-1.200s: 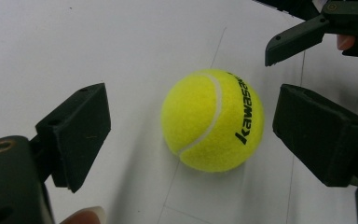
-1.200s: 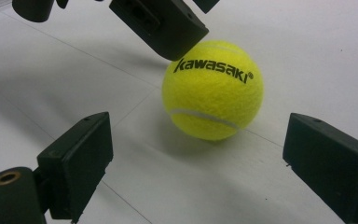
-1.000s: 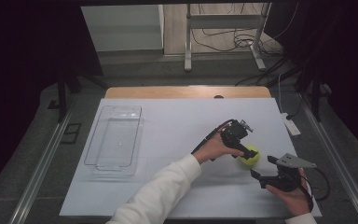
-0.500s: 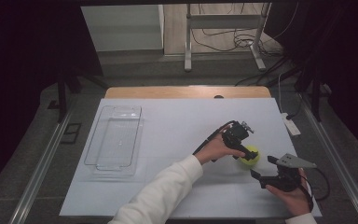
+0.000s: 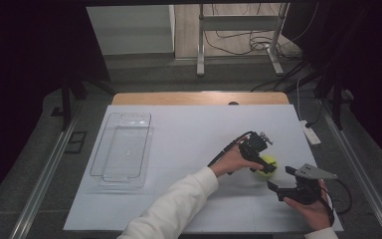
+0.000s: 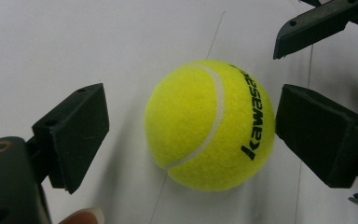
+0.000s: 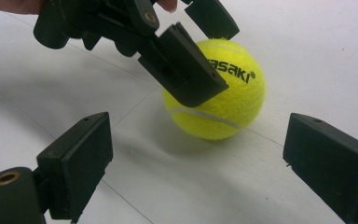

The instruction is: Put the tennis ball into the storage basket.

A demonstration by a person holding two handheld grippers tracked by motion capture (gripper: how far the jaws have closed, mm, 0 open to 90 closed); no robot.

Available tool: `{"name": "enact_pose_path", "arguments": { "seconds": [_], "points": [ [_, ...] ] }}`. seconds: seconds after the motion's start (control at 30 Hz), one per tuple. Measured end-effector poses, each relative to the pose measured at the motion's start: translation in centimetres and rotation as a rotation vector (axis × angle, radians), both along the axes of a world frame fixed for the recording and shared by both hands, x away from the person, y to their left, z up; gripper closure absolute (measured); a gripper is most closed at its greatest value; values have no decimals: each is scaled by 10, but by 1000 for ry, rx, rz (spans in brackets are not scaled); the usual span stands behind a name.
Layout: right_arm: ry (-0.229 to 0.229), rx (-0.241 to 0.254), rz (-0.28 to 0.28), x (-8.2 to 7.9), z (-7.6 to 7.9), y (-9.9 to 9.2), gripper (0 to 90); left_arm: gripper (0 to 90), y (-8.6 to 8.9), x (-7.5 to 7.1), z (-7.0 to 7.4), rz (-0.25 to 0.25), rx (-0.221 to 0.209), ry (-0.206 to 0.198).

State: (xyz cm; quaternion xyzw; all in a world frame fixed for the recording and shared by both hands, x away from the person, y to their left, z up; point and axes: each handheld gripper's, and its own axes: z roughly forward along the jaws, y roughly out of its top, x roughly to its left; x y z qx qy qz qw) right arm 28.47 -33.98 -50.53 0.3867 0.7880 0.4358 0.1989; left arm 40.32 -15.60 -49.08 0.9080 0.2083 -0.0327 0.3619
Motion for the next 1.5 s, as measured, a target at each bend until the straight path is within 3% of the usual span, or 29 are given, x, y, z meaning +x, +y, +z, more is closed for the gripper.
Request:
{"name": "enact_pose_path", "arguments": {
  "seconds": [0.27, 0.4, 0.73, 0.9, 1.5],
  "points": [
    [-2, -1, 0, 0, 0, 0, 88, 150, -2, 1, -4, -8, 5, 30],
    [-2, 0, 0, 0, 0, 0, 87, 234, -2, 0, -3, -18, -10, 49],
    [-2, 0, -1, 0, 0, 0, 87, 274, 0, 0, -1, -18, -10, 48],
    [-2, 1, -2, 0, 0, 0, 87, 275, 3, 1, 1, -16, -3, 39],
    [-4, -2, -4, 0, 0, -1, 88, 277, 26, -2, 13, -11, -53, -7]
  ]
}}
